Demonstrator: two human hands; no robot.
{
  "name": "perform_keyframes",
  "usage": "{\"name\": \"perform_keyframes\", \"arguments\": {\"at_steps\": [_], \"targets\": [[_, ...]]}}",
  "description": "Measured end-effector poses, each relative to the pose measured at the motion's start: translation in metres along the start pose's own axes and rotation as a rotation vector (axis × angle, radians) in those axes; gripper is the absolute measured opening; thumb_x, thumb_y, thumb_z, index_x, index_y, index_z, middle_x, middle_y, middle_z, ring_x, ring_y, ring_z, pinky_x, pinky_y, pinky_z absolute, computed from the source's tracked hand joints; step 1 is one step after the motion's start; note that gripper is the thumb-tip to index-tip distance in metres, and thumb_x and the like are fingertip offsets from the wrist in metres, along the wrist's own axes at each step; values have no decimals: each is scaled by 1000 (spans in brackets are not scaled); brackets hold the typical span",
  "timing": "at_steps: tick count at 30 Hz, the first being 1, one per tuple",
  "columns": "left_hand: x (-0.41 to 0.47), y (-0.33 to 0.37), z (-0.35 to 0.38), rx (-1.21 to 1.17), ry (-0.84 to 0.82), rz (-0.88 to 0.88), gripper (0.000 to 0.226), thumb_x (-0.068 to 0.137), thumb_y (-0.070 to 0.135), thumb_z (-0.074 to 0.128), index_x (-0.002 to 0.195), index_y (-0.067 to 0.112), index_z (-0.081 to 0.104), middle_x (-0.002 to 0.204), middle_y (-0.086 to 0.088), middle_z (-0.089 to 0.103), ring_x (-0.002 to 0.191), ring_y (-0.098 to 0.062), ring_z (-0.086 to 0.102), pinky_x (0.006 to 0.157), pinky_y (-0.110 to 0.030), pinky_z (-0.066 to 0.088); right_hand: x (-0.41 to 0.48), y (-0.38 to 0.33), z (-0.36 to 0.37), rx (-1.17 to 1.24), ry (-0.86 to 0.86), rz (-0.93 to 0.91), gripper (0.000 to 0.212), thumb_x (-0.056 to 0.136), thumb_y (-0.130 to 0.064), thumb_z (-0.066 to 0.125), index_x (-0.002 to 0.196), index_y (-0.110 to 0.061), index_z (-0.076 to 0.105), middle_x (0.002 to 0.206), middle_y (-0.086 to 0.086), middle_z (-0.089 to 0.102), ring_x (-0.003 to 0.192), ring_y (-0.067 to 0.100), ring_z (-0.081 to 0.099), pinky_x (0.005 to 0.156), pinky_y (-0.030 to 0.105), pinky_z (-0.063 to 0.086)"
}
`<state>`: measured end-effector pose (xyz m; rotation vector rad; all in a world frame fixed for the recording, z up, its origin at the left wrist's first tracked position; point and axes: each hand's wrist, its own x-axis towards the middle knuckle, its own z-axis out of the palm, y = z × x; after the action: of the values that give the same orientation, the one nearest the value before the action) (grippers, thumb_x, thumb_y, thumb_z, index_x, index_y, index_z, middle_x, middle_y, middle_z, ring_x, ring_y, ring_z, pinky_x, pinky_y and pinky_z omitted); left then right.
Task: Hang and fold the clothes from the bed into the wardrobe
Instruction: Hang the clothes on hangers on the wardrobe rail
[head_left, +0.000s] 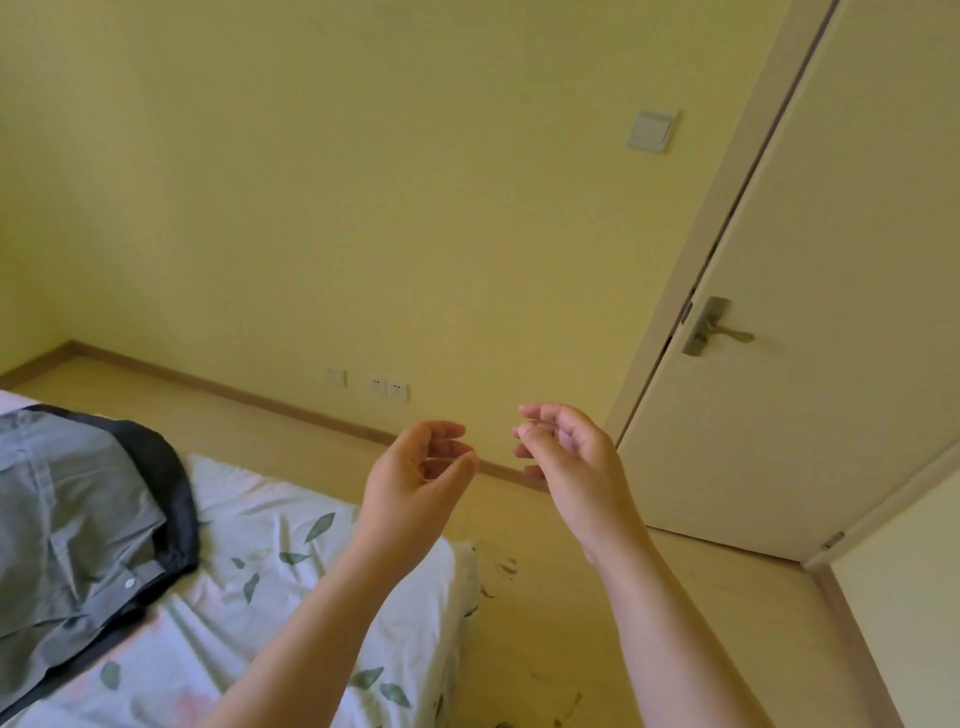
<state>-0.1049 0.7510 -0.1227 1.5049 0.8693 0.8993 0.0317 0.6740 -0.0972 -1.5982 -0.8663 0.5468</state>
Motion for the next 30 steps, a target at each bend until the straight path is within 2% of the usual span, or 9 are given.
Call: {"name": "perform_keyframes", "arguments": {"at_steps": [5,11,16,22,27,30], "targets": [[77,0,35,33,57,7,20,86,17,68,102,30,64,89,8,72,77,-5,68,69,-19,55,89,15,-16,21,-33,-7,12,95,-20,59,104,-24,66,104,7,68,94,24,66,90,50,53],[176,13,97,49,70,27,20,87,17,68,102,30,64,91,8,72,79,-6,68,71,-23,55,201,25,-60,36,-22,-18,11,95,-17,59,102,-23,65,105,10,68,95,27,65,85,45,55],[240,10,141,46,48,24,21,87,19,67,103,31,63,92,8,72,81,-8,68,73,-25,55,273,39,-92,19,-5,-11,12,95,-19,58,103,-24,65,105,6,69,94,26,66,88,47,55],[323,2,173,25,51,5,20,87,22,66,102,35,63,92,14,71,84,-8,68,76,-28,55,351,56,-105,13,-4,6,14,95,-19,59,105,-25,66,106,5,68,93,26,67,87,43,56],[398,6,199,-12,29,29,21,88,18,66,102,33,63,93,8,71,84,-12,68,79,-35,56,420,60,-114,-2,28,-13,14,95,-19,59,105,-26,66,106,6,68,94,24,66,86,41,56],[438,10,208,-23,24,34,20,88,16,65,104,30,62,94,5,71,86,-16,68,80,-36,56,459,60,-113,-4,19,-20,14,94,-20,59,104,-27,66,104,4,68,94,21,66,82,35,57]]}}
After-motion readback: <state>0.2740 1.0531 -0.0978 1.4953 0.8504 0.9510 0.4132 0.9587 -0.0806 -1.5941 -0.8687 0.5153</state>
